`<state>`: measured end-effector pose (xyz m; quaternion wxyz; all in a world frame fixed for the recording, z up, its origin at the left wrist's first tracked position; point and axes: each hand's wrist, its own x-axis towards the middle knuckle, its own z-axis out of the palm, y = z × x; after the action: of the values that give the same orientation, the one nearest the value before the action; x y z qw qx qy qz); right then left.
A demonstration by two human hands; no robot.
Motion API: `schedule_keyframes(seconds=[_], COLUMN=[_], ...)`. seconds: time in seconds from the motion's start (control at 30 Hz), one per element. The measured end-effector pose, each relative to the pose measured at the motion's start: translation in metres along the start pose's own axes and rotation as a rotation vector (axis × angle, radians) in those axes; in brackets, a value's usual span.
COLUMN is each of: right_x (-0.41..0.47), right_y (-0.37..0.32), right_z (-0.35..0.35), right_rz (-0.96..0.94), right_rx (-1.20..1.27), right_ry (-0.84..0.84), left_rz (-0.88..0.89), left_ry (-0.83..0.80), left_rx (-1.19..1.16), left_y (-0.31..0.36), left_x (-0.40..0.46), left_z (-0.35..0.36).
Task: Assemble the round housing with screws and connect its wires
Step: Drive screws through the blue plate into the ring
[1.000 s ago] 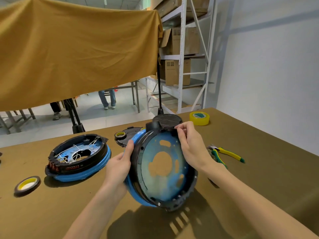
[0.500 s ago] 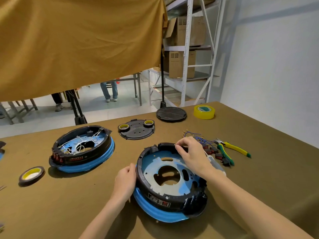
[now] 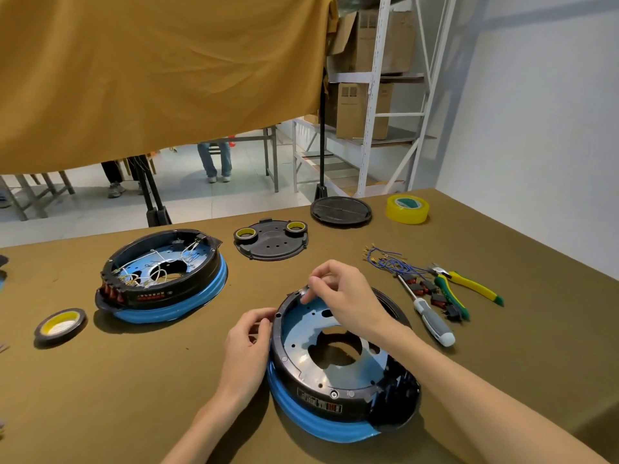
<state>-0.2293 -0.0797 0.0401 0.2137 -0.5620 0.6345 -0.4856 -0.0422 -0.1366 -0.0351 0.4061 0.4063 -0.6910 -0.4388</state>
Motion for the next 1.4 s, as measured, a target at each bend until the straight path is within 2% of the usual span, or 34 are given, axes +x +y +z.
schedule_keyframes(seconds=[0.13, 0.27, 0.43, 1.13, 1.27, 1.4], right_x=[0.006, 0.006, 0.004, 0.003, 0.003, 0.004], right_y=[-0.002, 0.003, 0.005, 0.011, 0.014, 0.017], right_z=[0.020, 0.031, 0.036, 0.036, 0.037, 0.035], right_rz=[-0.018, -0.082, -0.073, -0.184, -0.168, -0.129], right_rx=[-0.040, -0.162, -0.134, -0.233, -0.229, -0.175], right_ry=[-0.110, -0.106, -0.161, -0.156, -0.184, -0.141], left_rz=[-0.014, -0.020, -0.020, -0.020, -0.003, -0.003], left_ry=[-0.011, -0.017, -0.018, -0.008, -0.002, -0.001], left_rx=[-0.032, -0.061, -0.075, -0.069, -0.046, -0.037], left_y=[-0.004, -0.005, -0.008, -0.012, -0.012, -0.011], left_x=[-0.003, -0.003, -0.003, -0.002, -0.002, -0.002], left_z=[-0.002, -0.002, -0.001, 0.000, 0.000, 0.000])
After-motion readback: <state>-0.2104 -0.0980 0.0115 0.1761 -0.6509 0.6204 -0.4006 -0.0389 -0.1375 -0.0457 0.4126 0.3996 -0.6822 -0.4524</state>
